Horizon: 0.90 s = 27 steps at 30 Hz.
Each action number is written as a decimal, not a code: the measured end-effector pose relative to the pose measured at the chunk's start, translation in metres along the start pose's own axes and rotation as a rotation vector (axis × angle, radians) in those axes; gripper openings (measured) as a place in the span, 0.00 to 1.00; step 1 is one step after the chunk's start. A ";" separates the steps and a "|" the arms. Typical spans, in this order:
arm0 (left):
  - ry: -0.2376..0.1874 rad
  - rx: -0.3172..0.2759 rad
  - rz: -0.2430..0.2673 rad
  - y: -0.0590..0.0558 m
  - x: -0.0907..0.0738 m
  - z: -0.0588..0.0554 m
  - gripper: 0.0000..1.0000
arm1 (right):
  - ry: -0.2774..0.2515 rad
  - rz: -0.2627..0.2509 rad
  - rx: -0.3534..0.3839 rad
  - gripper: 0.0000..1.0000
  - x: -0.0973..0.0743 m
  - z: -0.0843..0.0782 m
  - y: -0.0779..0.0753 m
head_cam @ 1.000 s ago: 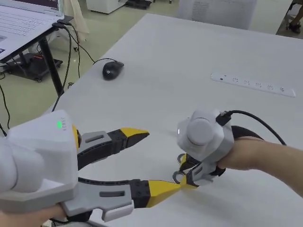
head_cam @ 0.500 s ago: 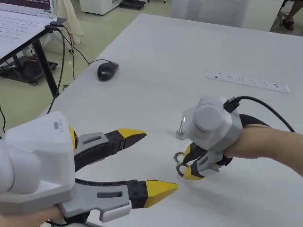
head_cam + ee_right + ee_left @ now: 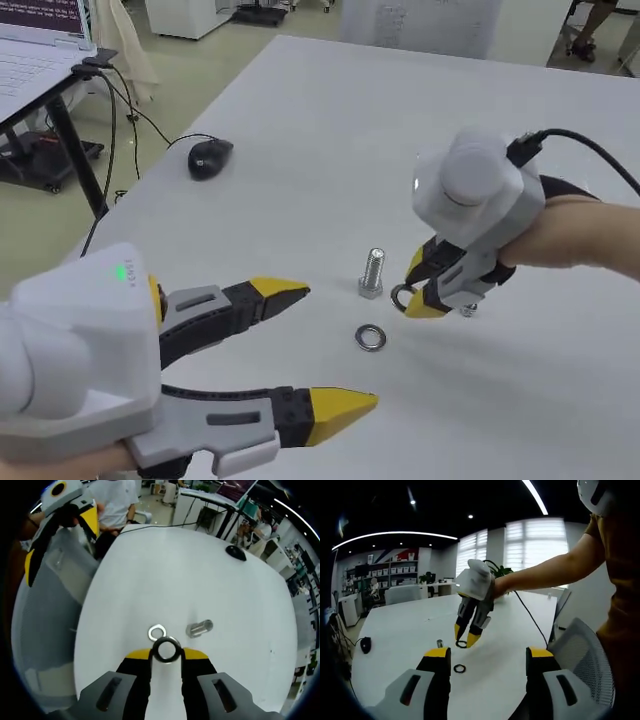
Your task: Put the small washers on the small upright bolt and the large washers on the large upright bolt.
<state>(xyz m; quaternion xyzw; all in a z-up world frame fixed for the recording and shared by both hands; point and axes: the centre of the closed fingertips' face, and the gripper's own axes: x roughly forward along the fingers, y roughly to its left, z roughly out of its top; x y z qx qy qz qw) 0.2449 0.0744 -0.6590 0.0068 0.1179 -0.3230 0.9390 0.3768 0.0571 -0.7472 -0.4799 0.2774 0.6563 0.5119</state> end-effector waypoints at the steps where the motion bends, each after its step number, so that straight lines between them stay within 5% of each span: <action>1: 0.002 0.000 -0.001 0.000 0.000 0.000 0.60 | -0.002 -0.004 0.002 0.22 -0.001 0.001 -0.002; 17: 0.011 -0.010 -0.006 0.004 0.002 -0.001 0.60 | -0.020 -0.034 0.007 0.22 0.002 0.024 -0.055; 27: 0.007 -0.019 0.007 0.011 0.000 -0.002 0.60 | 0.015 -0.008 -0.007 0.22 0.021 0.021 -0.057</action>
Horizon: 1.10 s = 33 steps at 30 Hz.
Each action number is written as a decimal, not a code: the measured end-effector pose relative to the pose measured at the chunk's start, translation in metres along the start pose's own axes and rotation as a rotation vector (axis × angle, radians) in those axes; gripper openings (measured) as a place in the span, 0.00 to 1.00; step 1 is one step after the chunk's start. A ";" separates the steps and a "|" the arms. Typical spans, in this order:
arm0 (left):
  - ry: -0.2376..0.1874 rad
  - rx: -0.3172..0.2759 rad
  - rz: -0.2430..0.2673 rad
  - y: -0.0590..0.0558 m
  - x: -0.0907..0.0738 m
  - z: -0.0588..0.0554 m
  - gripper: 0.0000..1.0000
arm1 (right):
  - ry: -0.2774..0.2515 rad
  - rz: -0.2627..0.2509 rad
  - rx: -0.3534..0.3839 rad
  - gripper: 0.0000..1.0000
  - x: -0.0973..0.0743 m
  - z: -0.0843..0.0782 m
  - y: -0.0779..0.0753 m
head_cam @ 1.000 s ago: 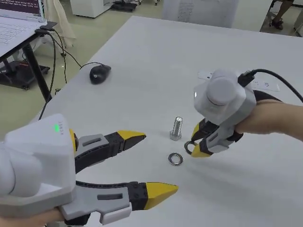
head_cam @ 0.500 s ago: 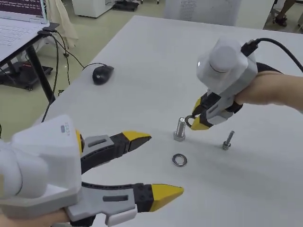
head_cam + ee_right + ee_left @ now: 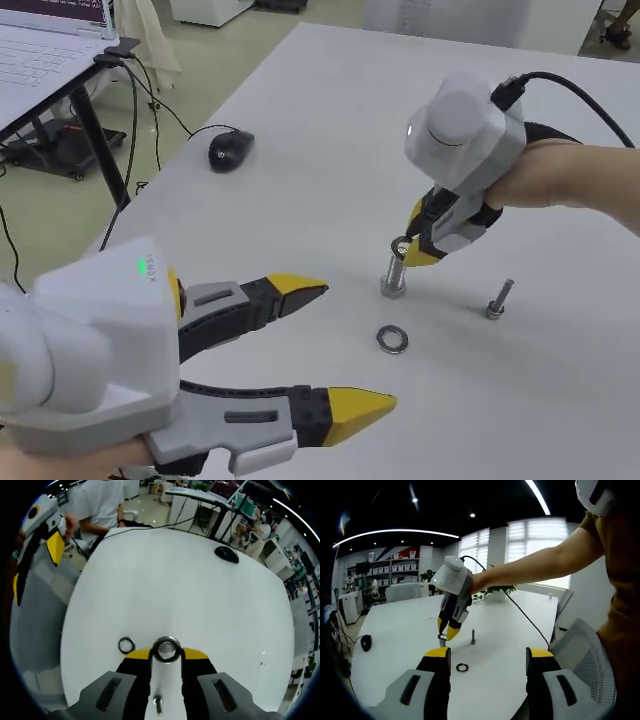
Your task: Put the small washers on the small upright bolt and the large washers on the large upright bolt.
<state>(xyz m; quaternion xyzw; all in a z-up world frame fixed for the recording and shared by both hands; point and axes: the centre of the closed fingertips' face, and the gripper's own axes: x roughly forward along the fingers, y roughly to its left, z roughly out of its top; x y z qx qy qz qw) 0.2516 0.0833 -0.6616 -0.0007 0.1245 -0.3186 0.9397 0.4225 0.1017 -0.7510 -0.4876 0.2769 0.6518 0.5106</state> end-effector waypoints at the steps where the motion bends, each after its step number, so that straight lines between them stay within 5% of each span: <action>1: 0.001 -0.002 0.000 0.000 0.000 0.000 0.60 | -0.007 -0.003 -0.001 0.22 0.000 0.001 -0.002; 20: 0.006 -0.021 0.004 0.002 0.003 -0.006 0.60 | 0.059 0.012 -0.038 0.22 0.029 -0.009 0.003; 33: 0.021 -0.022 0.001 0.000 0.003 -0.012 0.60 | 0.051 0.015 -0.012 0.22 0.046 -0.014 0.007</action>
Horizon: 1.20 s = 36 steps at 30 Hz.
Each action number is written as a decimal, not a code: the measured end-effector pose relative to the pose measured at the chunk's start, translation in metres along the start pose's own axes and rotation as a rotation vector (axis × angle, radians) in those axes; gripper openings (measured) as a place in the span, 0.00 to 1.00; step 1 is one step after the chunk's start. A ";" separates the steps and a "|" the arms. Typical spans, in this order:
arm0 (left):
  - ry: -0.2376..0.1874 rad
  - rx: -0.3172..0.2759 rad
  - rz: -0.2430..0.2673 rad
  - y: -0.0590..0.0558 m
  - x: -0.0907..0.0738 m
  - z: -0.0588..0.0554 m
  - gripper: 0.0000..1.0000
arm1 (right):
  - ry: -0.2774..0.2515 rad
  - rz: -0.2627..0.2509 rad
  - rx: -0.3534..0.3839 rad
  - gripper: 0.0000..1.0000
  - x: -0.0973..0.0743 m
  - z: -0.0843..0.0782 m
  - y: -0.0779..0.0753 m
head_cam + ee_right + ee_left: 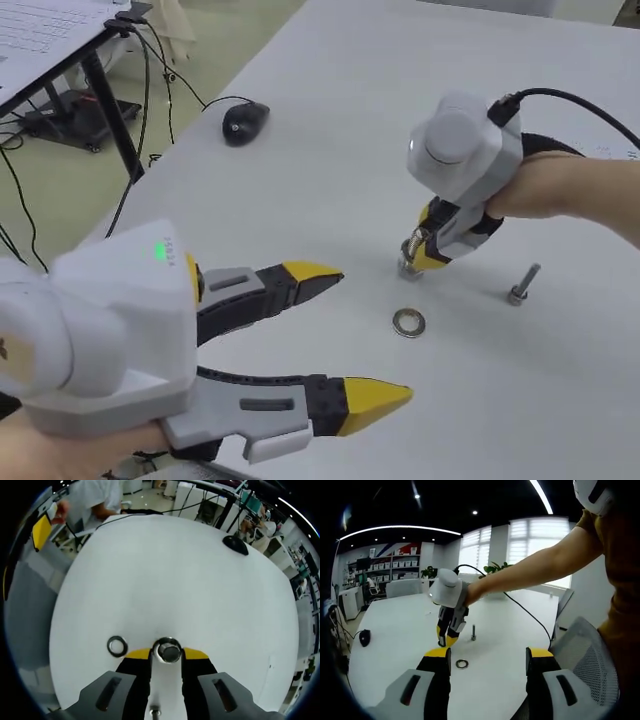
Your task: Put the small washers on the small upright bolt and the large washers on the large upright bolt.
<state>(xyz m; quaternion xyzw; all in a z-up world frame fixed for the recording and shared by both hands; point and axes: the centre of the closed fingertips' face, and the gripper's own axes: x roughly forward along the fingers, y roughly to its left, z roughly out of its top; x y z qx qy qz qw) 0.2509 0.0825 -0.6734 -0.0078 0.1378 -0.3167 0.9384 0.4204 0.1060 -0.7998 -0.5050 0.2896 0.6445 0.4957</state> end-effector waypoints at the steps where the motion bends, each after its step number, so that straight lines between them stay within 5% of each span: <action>1: 0.001 -0.001 0.000 0.000 0.000 -0.001 0.60 | 0.004 0.002 0.000 0.22 0.001 -0.001 0.000; 18: 0.017 -0.002 0.009 0.002 -0.003 -0.004 0.60 | -0.034 -0.002 -0.004 0.24 0.011 -0.003 0.001; 26: 0.018 0.009 0.006 -0.001 -0.003 -0.001 0.60 | -0.061 -0.007 0.021 0.25 -0.004 -0.001 0.003; 36: 0.013 0.044 0.004 -0.009 -0.007 0.007 0.59 | -0.070 -0.037 0.050 0.24 -0.033 -0.018 0.010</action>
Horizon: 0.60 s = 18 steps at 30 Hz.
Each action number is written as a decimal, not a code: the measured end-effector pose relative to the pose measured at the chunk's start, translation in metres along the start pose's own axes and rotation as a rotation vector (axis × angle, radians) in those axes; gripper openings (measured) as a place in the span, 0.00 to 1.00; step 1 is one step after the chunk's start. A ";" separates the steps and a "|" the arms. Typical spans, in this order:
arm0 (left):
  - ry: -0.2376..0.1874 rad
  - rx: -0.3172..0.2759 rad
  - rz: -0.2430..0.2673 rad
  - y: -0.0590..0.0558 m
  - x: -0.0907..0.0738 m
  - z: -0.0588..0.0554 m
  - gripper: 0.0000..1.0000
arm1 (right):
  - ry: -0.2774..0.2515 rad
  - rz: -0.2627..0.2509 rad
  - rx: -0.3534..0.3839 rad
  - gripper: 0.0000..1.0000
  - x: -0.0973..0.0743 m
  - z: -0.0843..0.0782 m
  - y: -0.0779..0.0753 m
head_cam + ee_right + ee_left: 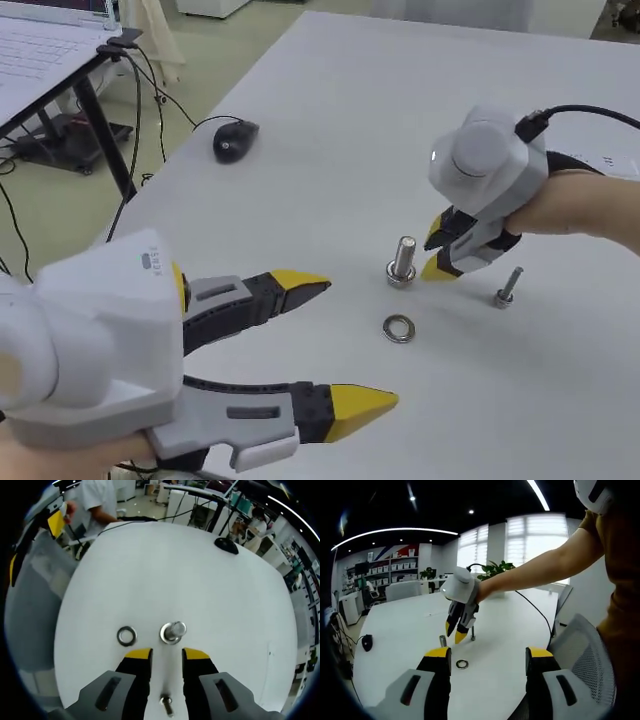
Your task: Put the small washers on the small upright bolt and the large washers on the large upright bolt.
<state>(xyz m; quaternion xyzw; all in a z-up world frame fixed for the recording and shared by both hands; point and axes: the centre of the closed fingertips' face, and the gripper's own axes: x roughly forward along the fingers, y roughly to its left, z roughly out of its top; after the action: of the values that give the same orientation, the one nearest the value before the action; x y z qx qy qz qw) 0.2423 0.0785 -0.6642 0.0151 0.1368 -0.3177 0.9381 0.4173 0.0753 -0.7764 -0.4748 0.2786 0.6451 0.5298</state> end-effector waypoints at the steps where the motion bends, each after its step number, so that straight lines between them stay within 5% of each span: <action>1: -0.002 0.001 0.000 -0.001 0.000 0.000 0.59 | -0.002 0.001 0.005 0.24 -0.002 0.000 0.003; 11: -0.016 0.024 0.000 -0.011 -0.008 0.005 0.60 | -0.013 0.005 0.024 0.24 -0.014 -0.002 0.033; 18: -0.025 0.028 0.007 -0.013 -0.012 0.005 0.60 | 0.000 0.034 0.024 0.24 -0.007 -0.003 0.053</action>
<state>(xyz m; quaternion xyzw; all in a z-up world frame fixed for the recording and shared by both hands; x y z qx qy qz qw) 0.2263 0.0746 -0.6554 0.0244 0.1205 -0.3165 0.9406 0.3674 0.0548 -0.7784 -0.4635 0.2942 0.6506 0.5247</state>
